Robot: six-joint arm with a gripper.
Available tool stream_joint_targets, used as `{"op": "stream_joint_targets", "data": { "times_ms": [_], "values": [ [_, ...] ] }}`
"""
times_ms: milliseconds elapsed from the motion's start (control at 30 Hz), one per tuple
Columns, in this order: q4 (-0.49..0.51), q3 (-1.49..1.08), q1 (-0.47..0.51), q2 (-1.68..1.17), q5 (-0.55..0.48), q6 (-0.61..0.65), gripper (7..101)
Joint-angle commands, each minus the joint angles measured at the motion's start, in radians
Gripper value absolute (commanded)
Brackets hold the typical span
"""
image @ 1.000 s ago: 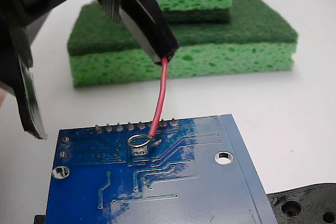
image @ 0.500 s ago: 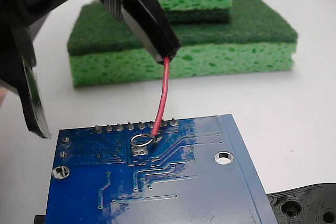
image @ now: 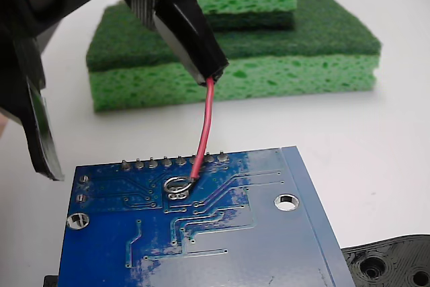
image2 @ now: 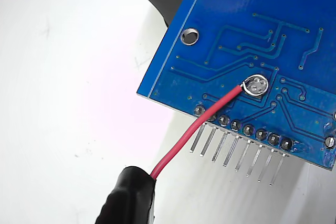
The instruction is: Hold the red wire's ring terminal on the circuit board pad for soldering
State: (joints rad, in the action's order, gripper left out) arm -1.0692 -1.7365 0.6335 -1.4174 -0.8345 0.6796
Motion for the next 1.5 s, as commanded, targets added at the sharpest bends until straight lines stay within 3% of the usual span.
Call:
{"op": "stream_joint_targets", "data": {
  "times_ms": [33, 1500],
  "values": [
    [0.002, 0.008, 0.002, -0.002, -0.008, 0.0, 100.5],
    [-0.006, 0.009, 0.005, 0.002, -0.002, 0.0, 100.5]
  ]
}}
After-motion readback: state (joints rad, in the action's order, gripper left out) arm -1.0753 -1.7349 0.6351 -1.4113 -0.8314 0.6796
